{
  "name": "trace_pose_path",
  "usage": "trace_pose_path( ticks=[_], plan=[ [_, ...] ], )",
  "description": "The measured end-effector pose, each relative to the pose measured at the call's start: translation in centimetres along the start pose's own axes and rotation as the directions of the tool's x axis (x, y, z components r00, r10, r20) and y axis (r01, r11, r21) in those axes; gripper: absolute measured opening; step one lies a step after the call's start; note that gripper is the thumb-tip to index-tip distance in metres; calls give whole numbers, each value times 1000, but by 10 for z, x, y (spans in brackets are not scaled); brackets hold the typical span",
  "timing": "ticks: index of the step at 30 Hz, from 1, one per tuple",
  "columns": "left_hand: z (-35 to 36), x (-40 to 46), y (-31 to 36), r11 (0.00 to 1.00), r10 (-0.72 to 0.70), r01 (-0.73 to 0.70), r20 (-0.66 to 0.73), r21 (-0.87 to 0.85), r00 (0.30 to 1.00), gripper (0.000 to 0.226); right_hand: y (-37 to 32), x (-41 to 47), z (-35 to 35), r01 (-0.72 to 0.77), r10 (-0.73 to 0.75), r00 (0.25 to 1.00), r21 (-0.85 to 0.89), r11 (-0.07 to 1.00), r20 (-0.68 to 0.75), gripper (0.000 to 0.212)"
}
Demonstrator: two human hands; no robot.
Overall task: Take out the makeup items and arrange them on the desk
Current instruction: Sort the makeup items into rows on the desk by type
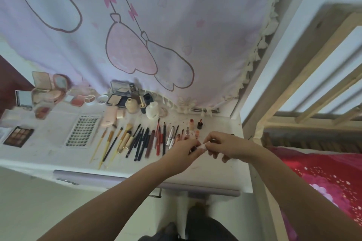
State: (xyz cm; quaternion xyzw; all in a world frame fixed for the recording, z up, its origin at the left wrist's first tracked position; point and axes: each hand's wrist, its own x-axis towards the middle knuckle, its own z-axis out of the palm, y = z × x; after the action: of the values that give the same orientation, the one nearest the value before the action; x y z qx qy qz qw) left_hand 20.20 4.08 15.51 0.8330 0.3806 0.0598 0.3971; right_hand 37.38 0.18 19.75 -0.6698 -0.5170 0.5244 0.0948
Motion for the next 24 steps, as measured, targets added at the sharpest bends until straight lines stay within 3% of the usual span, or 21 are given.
trace_pose_path(
  ticks=[5, 11, 13, 16, 20, 24],
  plan=[
    [-4, 0, -1, 1000, 28, -27, -44, 12, 999, 25, -11, -3, -3, -41, 40, 999, -51, 998, -8, 42],
    [-9, 3, 0, 999, 45, -46, -59, -15, 997, 19, -6, 2, -12, 60, -61, 998, 48, 997, 7, 6],
    [-10, 6, 1, 999, 48, -49, -68, -11, 997, 22, -6, 3, -14, 25, -25, 1000, 118, 993, 4, 15],
    [-11, 12, 2, 999, 51, -51, -72, 9, 996, 26, -9, 8, -14, -32, 36, 998, 79, 996, -46, 33],
    [-11, 16, -2, 999, 24, -26, -77, -23, 997, 28, -6, 14, -16, 10, -3, 998, 106, 994, -63, 16],
    [-15, 19, -3, 999, 30, -32, -84, -31, 996, 26, -6, 16, -20, -41, 53, 997, 189, 981, -57, 28]
  ],
)
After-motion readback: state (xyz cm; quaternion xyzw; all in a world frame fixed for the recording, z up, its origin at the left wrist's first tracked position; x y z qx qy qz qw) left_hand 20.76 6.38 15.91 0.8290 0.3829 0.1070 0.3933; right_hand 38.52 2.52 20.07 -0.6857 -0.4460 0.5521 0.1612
